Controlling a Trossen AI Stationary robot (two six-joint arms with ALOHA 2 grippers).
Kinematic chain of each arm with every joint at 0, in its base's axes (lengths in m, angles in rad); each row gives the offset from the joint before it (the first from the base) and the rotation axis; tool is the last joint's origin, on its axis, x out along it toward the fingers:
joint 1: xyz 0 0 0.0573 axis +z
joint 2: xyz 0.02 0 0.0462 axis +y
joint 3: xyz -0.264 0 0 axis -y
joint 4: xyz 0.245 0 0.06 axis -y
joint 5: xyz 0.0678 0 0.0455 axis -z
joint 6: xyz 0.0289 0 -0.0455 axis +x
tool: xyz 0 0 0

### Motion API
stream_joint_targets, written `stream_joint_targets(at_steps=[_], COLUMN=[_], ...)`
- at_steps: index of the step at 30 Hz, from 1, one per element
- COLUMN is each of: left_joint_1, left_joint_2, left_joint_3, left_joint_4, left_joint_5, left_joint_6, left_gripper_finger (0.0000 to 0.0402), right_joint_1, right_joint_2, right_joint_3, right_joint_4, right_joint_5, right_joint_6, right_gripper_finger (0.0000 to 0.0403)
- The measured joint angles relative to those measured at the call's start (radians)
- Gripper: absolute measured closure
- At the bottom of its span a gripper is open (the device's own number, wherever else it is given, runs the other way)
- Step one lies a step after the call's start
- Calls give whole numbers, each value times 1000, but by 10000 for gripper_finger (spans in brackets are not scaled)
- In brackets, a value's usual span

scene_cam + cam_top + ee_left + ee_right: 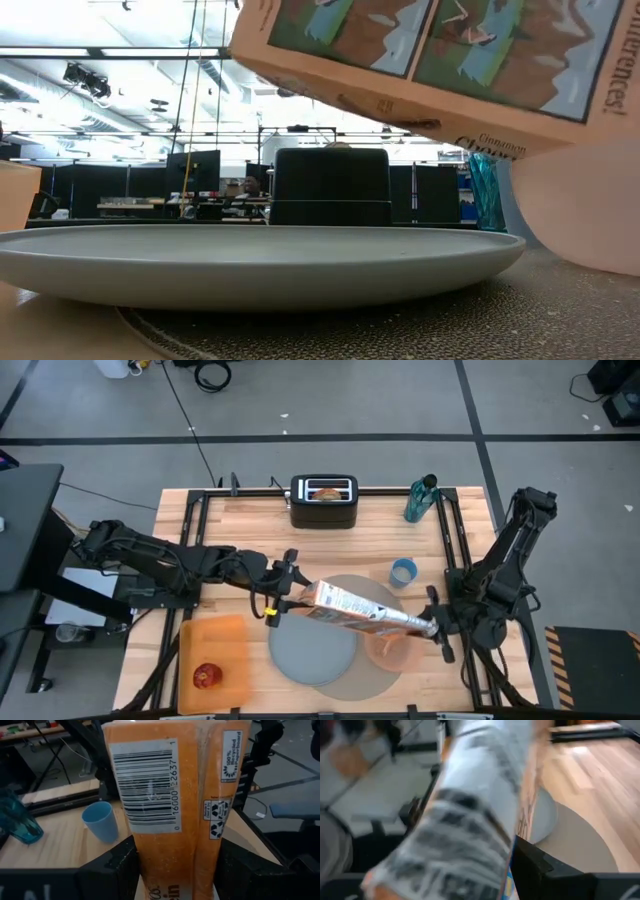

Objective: Arrange a breakfast setting
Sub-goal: Pour cereal into the orange bowl

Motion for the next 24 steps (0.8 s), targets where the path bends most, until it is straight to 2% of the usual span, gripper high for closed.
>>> stream_joint_targets(at_steps=[2, 4, 7, 10, 12, 15, 17, 19, 22, 24], left_joint_1=[-3, -4, -7, -8, -9, -17, -19, -18, -16, -18], left_joint_2=[0, 0, 0, 1, 1, 1, 1, 0, 0, 0], left_joint_3=[0, 0, 0, 0, 0, 0, 0, 0, 0, 0], left_joint_4=[-12, -12, -42, -48, -40, -33, -15, 1, -1, 6], left_joint_5=[-5, -11, -2, -6, -7, -3, -8, -10, -3, -9], left_joint_6=[-4, -11, -13, -16, -16, -7, 4, 11, 15, 18], left_gripper_finger=[194, 194, 194, 194, 194, 194, 194, 194, 194, 194], right_joint_1=[1, 2, -1, 3, 3, 1, 6, 10, 14, 23], right_joint_2=[-2, -11, 28, 30, 26, 44, 21, 6, 14, -7], right_joint_3=[1, 4, 2, 8, 8, 13, 23, 24, 31, 45], right_joint_4=[-61, -98, 16, -95, -88, -5, -95, -91, -26, -105], right_joint_5=[13, 50, -35, -12, -5, -47, 4, 19, -20, 30], right_joint_6=[-14, 74, 12, 57, 102, -13, 27, 69, -31, 8], right_gripper_finger=[297, 302, 304, 305, 305, 305, 308, 310, 311, 312])
